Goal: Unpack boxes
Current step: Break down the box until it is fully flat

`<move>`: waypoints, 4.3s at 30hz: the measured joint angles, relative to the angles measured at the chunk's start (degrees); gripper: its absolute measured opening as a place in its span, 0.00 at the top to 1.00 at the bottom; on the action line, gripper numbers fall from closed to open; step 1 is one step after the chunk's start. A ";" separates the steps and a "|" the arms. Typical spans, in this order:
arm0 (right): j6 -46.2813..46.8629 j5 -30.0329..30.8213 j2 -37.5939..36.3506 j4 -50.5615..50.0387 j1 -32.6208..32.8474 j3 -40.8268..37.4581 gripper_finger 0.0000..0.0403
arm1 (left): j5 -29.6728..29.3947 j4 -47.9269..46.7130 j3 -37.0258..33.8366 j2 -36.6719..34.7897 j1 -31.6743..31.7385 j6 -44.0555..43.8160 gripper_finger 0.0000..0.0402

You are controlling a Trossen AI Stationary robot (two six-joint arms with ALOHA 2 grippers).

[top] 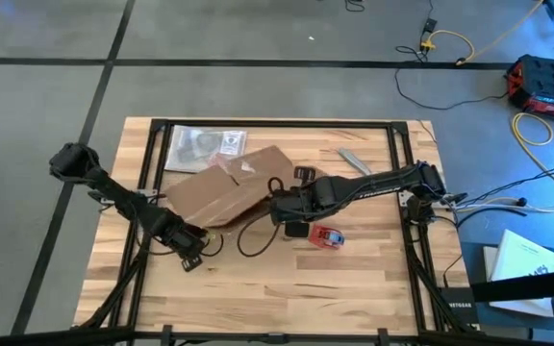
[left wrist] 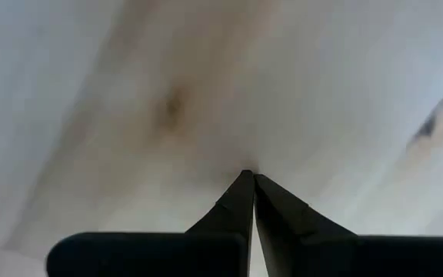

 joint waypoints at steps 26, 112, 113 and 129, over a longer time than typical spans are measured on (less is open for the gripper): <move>-0.54 -4.69 -0.02 1.73 -0.35 -7.72 0.78 | 15.26 39.10 -0.11 -2.59 -11.85 -3.05 1.00; 10.47 -19.62 2.39 43.58 -4.46 -37.47 0.02 | -31.66 71.88 6.04 22.13 5.00 7.26 1.00; 10.42 -19.56 2.31 43.25 -4.48 -37.23 0.02 | -31.66 71.59 6.08 22.13 5.02 7.24 1.00; 3.78 -8.12 1.98 36.69 -5.97 -24.09 0.02 | -31.35 44.75 6.25 22.02 3.13 -3.44 1.00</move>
